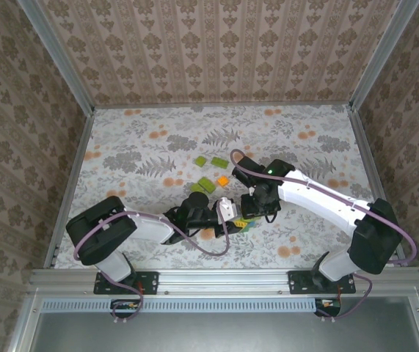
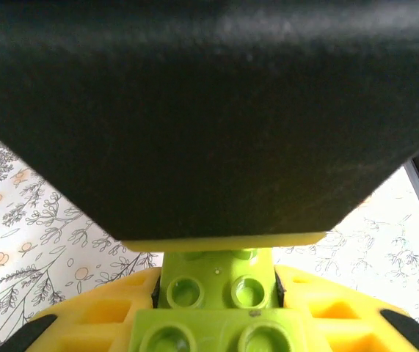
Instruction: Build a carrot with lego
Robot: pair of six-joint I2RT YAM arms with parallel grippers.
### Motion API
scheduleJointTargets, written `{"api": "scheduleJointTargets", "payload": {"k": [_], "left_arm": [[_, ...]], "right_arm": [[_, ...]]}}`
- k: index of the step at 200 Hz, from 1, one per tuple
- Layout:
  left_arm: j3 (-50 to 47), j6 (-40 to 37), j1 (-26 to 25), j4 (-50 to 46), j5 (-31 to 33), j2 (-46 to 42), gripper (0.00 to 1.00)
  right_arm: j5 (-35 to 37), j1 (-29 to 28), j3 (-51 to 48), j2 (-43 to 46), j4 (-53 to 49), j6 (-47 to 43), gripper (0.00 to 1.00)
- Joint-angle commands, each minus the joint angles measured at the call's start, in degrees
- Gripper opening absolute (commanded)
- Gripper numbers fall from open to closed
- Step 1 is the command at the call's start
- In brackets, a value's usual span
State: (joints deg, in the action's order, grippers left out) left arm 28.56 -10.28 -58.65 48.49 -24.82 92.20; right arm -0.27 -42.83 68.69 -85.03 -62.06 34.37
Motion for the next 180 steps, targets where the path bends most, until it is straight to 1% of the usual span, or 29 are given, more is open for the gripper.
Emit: {"api": "scheduleJointTargets", "payload": {"k": [1, 34, 66, 98, 101, 110, 139, 159, 170, 180], "left_arm": [[0.01, -1.5, 0.45, -3.75, 0.56, 2.3, 0.31], [0.08, -1.52, 0.51, -4.09, 0.47, 2.28, 0.31], [0.18, -1.54, 0.55, -4.58, 0.39, 2.2, 0.31], [0.32, -1.61, 0.64, -5.08, 0.45, 2.11, 0.31], [0.32, -1.63, 0.62, -5.11, 0.42, 2.15, 0.31], [0.49, -1.69, 0.71, -5.55, 0.33, 2.03, 0.31], [0.78, -1.74, 1.41, -8.32, -1.18, 0.6, 0.31], [0.45, -0.82, 3.2, -11.29, -3.32, -2.18, 0.31], [0.88, -0.58, 4.27, -15.11, -3.45, -4.21, 0.31], [1.81, -0.53, 5.01, -19.82, -2.12, -6.07, 0.31]], "right_arm": [[-2.62, 0.39, 0.4, -0.29, 0.92, -0.38, 0.54], [-4.72, 0.95, 0.76, 1.54, 4.06, 0.43, 0.65], [-4.29, 1.94, 1.45, 3.93, 4.16, 1.04, 0.66], [-0.9, 3.17, 2.97, 4.97, 1.64, 1.15, 0.67], [-0.57, 3.4, 3.1, 6.61, 1.34, 1.1, 0.67], [0.52, 3.92, 3.57, 7.65, 0.49, 0.97, 0.67], [2.81, 7.09, 4.69, 11.36, -1.6, -0.37, 0.68], [2.84, 9.81, 4.9, 13.91, -1.86, -1.72, 0.68], [2.89, 10.8, 4.67, 14.86, -1.77, -2.4, 0.68], [2.95, 11.43, 4.04, 15.28, -1.4, -2.99, 0.68]]}}
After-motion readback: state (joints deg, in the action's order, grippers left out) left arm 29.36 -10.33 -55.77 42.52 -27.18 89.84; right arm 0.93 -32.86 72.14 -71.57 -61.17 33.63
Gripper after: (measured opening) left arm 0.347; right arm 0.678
